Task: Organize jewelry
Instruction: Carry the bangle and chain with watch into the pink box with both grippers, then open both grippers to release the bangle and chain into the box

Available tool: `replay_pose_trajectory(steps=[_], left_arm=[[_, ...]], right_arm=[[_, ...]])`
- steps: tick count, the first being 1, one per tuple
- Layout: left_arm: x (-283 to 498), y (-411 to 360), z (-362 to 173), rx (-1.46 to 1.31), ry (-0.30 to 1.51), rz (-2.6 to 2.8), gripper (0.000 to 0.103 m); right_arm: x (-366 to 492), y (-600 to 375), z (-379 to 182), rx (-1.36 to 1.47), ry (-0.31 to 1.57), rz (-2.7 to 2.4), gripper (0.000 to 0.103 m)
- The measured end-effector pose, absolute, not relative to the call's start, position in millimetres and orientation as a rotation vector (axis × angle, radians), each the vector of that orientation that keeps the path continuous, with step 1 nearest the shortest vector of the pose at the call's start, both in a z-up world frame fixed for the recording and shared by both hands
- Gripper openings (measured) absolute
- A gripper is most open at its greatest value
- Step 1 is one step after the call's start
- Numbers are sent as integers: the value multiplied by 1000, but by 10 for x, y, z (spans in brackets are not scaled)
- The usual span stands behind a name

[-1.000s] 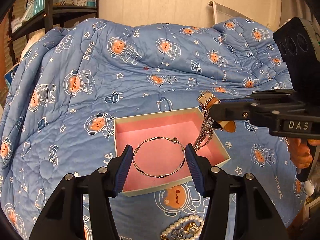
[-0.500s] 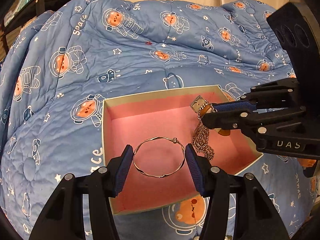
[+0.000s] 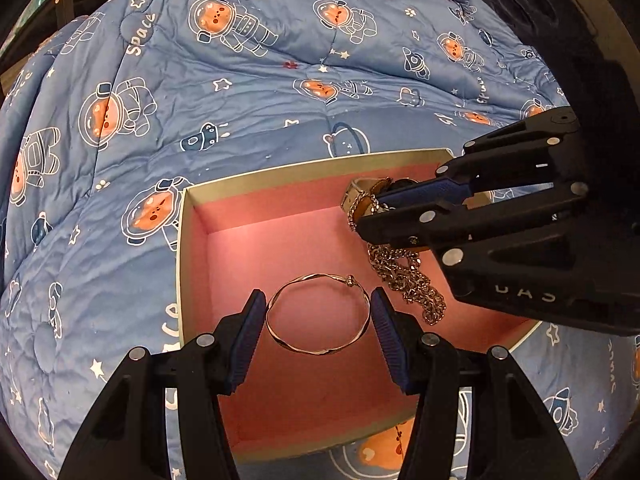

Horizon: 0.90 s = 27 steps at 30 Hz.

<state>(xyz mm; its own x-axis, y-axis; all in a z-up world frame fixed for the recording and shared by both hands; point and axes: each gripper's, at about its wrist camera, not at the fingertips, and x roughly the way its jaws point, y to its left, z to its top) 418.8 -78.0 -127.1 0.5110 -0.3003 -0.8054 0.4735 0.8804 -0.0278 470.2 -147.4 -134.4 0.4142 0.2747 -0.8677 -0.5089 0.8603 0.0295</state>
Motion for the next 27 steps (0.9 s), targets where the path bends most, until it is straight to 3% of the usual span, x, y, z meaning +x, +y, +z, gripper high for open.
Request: replay_pose_trajectory(steps=[11,13,15,20,22,24,27], left_arm=[[4148,-883,-1323,269,905,-498,56],[4152,-890,-1326,271,904,-499,62],[4157,-888,-1324,271,898,-492,69],[4152,-848,-1296,270,882,-480,71],[4122,-825,-1254,267,868,-481,74],[4074,-794,-1196,259,846,-477,83],[3936,-719,-1102,227,812,-487,94]], right_arm=[[4763,-1505,-1513,-231,1076,496,17],[4757,-1514,-1511,-229,1072,499,25],[4742,-1534,-1491,-211,1064,503,44],[4694,-1587,-1372,-181,1020,517,48],[4677,-1641,-1302,-156,996,512,56],[4628,-1733,-1199,-98,955,518,73],[4493,-1869,-1043,-32,882,494,84]])
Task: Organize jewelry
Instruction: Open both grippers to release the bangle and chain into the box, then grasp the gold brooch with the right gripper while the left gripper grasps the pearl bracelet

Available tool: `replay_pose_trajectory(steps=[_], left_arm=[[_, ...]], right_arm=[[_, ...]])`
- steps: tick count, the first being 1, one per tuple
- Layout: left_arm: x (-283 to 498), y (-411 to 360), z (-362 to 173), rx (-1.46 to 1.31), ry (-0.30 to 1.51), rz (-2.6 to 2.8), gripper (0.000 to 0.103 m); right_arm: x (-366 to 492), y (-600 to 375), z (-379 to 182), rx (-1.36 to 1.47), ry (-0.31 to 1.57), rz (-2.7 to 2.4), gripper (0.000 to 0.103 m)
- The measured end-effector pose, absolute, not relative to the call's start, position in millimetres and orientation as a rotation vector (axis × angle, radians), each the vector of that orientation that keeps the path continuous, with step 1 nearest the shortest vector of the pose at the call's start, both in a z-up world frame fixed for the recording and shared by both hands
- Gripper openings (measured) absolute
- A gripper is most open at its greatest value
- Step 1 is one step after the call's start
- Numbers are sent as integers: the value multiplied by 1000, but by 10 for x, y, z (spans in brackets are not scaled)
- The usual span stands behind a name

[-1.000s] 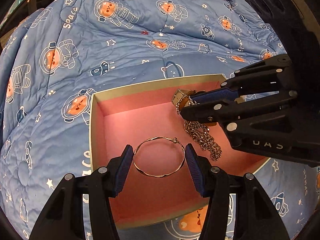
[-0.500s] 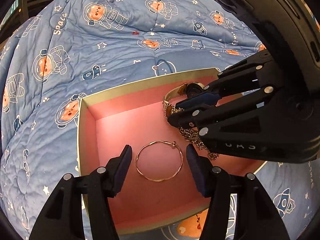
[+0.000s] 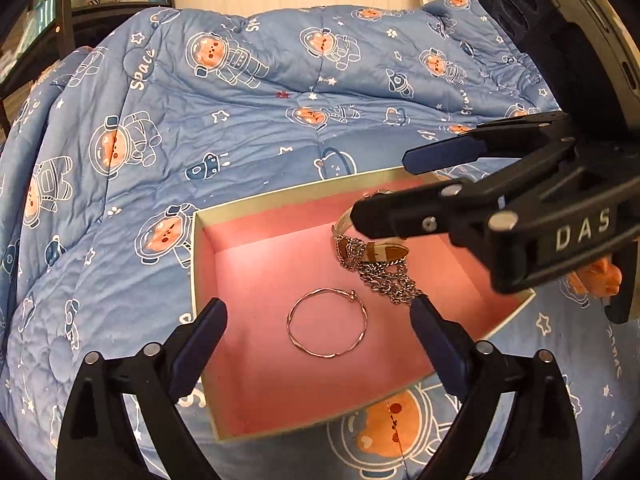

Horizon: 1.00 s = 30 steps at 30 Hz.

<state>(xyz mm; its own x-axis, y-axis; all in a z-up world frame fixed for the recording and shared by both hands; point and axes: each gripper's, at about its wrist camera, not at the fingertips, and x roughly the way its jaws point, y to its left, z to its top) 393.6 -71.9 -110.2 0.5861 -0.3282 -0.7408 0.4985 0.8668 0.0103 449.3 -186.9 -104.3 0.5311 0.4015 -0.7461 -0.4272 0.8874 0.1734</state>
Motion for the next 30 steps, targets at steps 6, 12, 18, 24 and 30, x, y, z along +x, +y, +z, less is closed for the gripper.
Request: replay_pose_trajectory(steps=[6,12,18,24,30], left_arm=[[3610,-509,-988,136,774,-456,96],[3290,-395,-974,125,783,-462,96],[2935,-265,-908,133,761,-404,96],[2622,-161,-926,131,781,-398,96],[2374,-33,-1070,27,813,-393,96]], right_arm=[[4089,-1970,-938,-38,801,428,87],[3606,-1945,-981,-129,762,383,87],[3157,-1973,-1059,-150,753,386,87],[2821,-2055,-1199,-102,788,382,87],[2589,-2119,-1346,-58,819,359,87]])
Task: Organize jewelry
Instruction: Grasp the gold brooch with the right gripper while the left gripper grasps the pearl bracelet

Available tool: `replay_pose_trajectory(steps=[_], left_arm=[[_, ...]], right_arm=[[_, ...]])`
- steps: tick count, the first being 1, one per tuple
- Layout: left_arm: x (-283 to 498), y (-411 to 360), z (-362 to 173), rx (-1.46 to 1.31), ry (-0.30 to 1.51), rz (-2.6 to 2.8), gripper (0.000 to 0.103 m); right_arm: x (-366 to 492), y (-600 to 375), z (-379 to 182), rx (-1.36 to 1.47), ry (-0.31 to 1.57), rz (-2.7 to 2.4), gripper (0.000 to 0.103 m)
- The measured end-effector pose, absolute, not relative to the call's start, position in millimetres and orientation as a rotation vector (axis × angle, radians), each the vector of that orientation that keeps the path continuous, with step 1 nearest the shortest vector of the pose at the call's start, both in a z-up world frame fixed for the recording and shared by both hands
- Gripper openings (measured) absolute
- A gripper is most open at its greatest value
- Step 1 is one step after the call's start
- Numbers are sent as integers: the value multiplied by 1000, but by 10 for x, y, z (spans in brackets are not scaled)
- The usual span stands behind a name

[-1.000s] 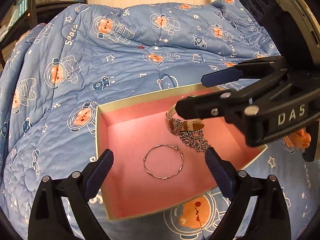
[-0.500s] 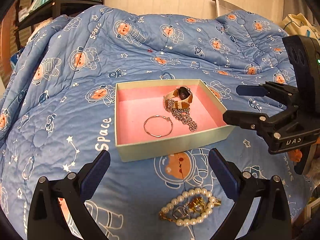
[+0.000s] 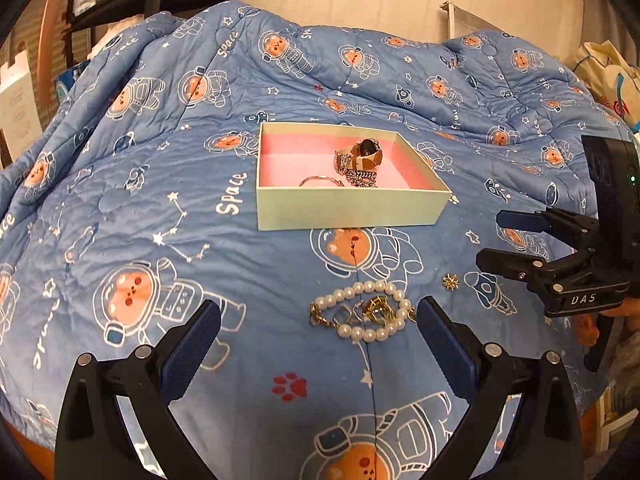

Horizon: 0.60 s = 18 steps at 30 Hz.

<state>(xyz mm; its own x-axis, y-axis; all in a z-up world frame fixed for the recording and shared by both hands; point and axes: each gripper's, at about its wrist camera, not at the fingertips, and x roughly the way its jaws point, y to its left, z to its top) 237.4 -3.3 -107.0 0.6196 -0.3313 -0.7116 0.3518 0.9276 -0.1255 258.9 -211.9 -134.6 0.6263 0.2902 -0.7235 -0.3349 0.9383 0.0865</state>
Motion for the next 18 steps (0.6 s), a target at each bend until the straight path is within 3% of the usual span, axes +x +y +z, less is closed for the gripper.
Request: replay_pose_trajectory(steps=[4,9,18], left_arm=[[2275,-10,-1171,-3,838,-368,90],[2236,8,-1227,-38,842,-349,82],[2533,-41,-1302,39,877,-327,55]], right_arm=[[2467,-2109,-1418,-48,828,347,85],[2405,-2041,-1526,-72,847,347,72],[2475,-2012,-1673,-55,889,331,60]])
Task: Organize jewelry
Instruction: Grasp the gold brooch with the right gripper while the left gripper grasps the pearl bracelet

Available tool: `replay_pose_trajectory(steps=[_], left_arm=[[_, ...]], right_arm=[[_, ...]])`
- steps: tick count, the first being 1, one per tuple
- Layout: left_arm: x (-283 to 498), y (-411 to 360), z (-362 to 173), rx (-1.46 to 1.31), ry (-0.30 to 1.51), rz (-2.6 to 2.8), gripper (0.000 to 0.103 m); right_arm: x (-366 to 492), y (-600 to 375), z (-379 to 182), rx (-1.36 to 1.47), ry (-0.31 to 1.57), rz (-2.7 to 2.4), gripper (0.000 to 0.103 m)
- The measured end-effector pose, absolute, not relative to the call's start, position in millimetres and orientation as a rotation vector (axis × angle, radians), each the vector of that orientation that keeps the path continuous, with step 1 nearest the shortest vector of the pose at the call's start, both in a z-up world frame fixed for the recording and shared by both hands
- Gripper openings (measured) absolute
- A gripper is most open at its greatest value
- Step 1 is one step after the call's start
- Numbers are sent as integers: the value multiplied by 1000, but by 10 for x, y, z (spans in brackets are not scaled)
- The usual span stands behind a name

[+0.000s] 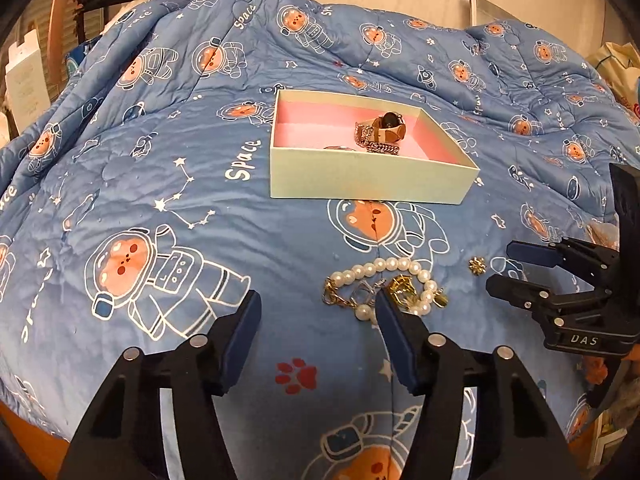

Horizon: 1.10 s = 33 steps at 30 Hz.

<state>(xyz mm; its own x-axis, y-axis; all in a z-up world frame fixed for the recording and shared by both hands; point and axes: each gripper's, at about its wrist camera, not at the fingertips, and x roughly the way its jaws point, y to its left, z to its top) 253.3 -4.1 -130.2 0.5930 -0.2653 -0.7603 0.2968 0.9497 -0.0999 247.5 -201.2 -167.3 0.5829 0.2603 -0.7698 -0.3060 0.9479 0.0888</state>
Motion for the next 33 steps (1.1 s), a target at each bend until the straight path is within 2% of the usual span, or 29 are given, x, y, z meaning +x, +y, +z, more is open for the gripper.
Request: replay_pose_trajectory(steps=[2,9,13,18,22,26,29,31,33], left_arm=[[2628,-24,-1330,50,891,-325,47],[2731,-150,-1409,106,922,-387,39],[2746,-237,-1495,149,945,-376,28],[2791,-239,-1510,120,971,-373,27],[2807,-294,-1518,137,983,-352,26],[2796,-299,-1524,111,969,-329,26],[2761,-325,-1533,132,940,-319,26],[2745,-334,-1534,136,926,-323,23],[2743,-323,-1530,125,921,-332,19]], right_arm=[[2494,-2010,-1682,-53,891,327,59],[2536,-2001,-1696,-52,901,330,58],[2562,-1985,-1733,-58,917,334,53],[2592,-1957,-1781,-63,925,332,52],[2609,-1932,-1809,-71,925,326,42],[2628,-1915,-1830,-69,925,327,39],[2637,-1902,-1835,-69,919,322,34],[2638,-1893,-1838,-69,916,323,26],[2635,-1889,-1840,-66,915,324,23]])
